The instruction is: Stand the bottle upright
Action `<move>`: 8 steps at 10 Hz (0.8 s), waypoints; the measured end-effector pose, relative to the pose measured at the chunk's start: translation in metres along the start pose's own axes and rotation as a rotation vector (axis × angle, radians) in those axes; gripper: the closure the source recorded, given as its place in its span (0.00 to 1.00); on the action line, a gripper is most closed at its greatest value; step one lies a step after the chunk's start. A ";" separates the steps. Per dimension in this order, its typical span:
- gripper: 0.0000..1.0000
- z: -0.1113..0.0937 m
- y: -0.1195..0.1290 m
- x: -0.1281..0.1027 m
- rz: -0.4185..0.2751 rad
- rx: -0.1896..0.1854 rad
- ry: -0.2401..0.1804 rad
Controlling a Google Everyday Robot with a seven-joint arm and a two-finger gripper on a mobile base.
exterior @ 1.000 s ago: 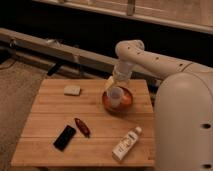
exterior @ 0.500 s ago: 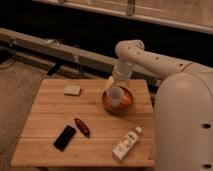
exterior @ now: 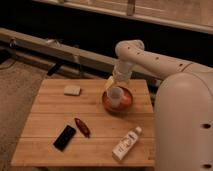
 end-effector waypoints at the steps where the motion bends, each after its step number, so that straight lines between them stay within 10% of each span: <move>1: 0.20 0.000 0.000 0.000 0.000 0.000 0.000; 8: 0.20 0.000 -0.001 0.004 -0.002 0.008 -0.006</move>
